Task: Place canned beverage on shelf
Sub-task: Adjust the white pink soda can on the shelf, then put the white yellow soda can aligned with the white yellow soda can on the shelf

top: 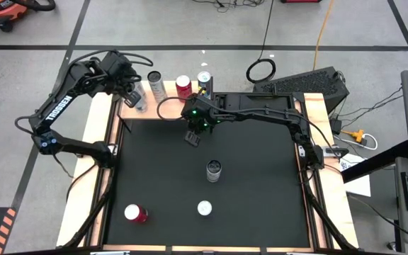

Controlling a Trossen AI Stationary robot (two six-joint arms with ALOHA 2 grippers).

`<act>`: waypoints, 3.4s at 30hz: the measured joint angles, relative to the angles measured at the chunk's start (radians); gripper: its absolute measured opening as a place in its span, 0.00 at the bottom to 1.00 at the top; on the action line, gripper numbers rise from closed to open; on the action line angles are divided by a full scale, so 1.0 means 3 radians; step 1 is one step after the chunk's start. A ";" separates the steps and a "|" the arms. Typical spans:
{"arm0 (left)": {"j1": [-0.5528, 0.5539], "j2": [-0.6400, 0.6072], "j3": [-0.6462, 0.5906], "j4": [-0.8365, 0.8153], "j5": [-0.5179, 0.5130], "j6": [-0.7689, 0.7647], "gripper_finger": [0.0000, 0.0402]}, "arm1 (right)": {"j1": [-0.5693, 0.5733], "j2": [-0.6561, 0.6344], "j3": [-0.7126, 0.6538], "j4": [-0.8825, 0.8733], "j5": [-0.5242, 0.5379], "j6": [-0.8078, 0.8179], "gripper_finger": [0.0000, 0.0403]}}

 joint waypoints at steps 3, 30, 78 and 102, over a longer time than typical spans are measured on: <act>-0.0001 0.0001 0.0000 0.0011 0.0020 0.0000 0.02 | 0.0000 0.0000 0.0000 0.0000 0.0000 0.0000 0.00; -0.0596 -0.0027 -0.0009 0.0332 0.0097 0.0006 0.02 | 0.0000 0.0000 0.0000 0.0000 0.0001 -0.0011 0.00; -0.0414 0.0380 -0.0006 0.0120 -0.0229 0.0003 0.02 | 0.0000 0.0000 0.0000 -0.0024 0.0001 0.0000 0.00; -0.0825 -0.0203 -0.0006 0.0290 -0.0084 0.0294 0.02 | 0.0000 0.0000 0.0000 -0.0166 -0.0005 -0.0011 0.00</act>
